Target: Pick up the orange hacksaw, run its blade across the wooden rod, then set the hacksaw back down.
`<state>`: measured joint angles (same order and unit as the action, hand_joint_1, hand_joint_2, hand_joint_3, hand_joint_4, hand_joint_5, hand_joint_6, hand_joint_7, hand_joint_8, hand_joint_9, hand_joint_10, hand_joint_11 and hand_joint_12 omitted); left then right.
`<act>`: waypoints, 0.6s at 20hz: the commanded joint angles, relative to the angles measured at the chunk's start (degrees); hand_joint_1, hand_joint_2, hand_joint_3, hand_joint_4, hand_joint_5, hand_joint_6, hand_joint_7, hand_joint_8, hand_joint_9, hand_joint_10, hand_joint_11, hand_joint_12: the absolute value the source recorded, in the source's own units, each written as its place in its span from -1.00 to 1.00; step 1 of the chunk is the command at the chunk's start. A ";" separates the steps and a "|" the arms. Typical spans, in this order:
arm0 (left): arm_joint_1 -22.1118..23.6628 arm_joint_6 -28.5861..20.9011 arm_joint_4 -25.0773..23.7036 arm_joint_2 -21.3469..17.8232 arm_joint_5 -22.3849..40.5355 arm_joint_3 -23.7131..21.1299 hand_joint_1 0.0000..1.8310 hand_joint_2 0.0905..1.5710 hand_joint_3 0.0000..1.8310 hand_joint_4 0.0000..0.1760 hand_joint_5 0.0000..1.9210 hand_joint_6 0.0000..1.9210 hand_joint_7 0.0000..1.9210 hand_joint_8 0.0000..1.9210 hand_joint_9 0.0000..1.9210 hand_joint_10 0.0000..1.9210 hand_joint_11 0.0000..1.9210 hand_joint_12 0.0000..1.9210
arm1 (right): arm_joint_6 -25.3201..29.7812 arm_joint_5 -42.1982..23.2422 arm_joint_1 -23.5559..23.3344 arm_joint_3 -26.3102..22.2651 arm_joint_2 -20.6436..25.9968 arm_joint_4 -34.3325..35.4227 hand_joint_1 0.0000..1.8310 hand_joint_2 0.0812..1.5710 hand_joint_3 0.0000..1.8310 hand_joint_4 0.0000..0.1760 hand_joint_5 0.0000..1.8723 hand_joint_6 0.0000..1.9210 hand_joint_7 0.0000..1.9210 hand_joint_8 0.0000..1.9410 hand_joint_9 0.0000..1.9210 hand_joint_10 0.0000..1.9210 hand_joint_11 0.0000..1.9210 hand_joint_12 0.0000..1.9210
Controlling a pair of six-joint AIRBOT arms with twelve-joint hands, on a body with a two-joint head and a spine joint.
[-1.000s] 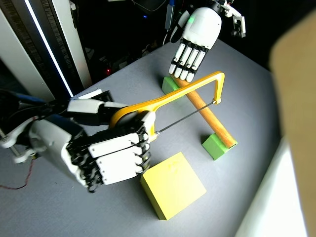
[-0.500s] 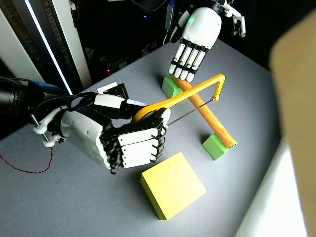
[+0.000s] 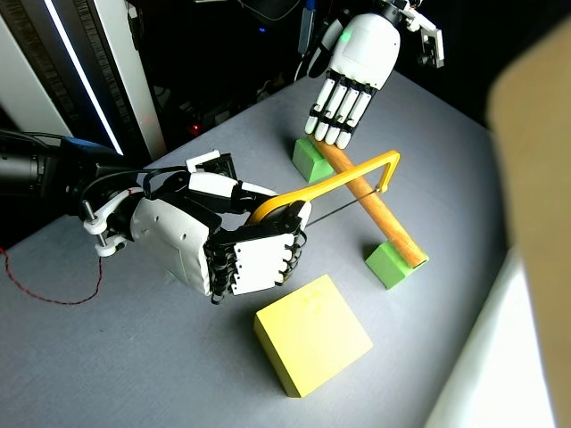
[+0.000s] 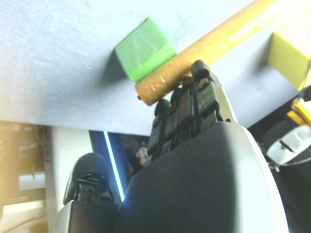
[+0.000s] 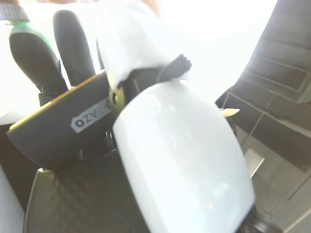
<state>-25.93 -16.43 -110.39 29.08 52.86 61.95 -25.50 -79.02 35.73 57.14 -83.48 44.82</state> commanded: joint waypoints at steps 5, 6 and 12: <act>0.52 -0.08 1.84 -0.27 -0.51 0.10 -1.00 0.62 -1.00 -1.00 -0.93 -1.00 -0.96 -1.00 -0.95 -1.00 -1.00 -0.78 | -0.33 -7.71 -0.02 0.05 -1.59 -2.92 0.38 0.39 -1.00 -1.00 0.06 -0.20 0.04 0.24 -0.02 0.15 -0.12 0.52; 0.52 -0.08 1.84 -0.27 -0.61 0.09 -1.00 0.62 -1.00 -1.00 -0.93 -1.00 -0.96 -1.00 -0.95 -1.00 -1.00 -0.78 | -0.77 -7.80 -0.02 0.20 -1.98 -2.77 0.38 0.39 -1.00 -1.00 0.06 -0.20 0.04 0.24 -0.02 0.15 -0.12 0.52; 0.49 -0.08 1.84 -0.26 -0.77 0.17 -0.96 0.62 -1.00 -1.00 -0.95 -0.99 -0.98 -0.99 -0.98 -0.99 -0.96 -0.98 | -1.04 -8.43 -0.07 1.85 -4.39 -2.22 0.38 0.41 -1.00 -1.00 0.00 -0.11 0.04 0.23 -0.01 0.13 -0.12 0.52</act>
<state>-25.82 -16.43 -110.50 29.08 52.69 61.95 -27.27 -82.08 35.99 58.85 -88.03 47.59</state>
